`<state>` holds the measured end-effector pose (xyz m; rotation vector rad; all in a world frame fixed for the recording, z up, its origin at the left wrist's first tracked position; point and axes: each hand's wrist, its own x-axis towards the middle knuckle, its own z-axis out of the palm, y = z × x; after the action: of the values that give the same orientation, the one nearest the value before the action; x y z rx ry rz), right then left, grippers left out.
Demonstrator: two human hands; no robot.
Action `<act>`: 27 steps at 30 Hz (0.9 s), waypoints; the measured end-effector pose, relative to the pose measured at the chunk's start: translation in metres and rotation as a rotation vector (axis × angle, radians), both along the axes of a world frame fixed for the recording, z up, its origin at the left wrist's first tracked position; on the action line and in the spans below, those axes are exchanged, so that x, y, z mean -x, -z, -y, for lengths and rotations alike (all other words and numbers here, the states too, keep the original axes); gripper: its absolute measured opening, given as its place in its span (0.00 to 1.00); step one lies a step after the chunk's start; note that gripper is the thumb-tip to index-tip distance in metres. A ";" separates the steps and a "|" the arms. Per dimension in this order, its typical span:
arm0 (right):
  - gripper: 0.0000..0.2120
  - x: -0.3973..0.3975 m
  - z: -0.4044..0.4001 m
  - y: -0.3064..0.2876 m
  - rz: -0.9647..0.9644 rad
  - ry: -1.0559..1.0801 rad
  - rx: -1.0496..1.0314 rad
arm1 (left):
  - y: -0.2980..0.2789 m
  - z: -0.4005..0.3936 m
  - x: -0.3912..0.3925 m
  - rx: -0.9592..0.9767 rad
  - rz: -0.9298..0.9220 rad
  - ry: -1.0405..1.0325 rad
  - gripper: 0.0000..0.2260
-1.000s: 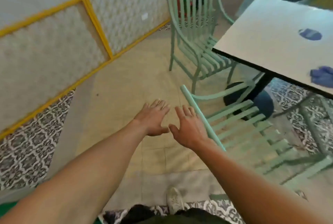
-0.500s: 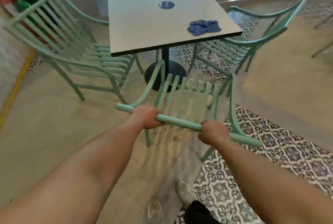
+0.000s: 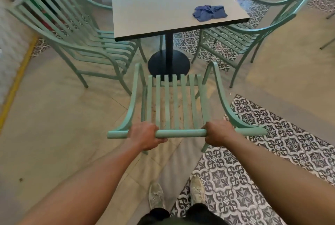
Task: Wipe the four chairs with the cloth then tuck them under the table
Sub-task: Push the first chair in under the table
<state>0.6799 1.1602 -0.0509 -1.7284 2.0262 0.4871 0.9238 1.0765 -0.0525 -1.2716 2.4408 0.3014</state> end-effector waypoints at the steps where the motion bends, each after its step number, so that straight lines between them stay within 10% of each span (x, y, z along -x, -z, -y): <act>1: 0.16 0.002 -0.005 0.000 0.013 -0.036 -0.004 | 0.002 -0.007 -0.001 -0.007 0.002 -0.011 0.24; 27: 0.15 0.101 0.061 0.012 -0.027 -0.051 0.085 | 0.009 0.056 0.055 -0.020 -0.008 -0.181 0.12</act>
<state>0.5786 1.0988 -0.0629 -1.8367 2.0528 0.4488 0.8689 1.0208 -0.0613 -1.4883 2.3271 0.3790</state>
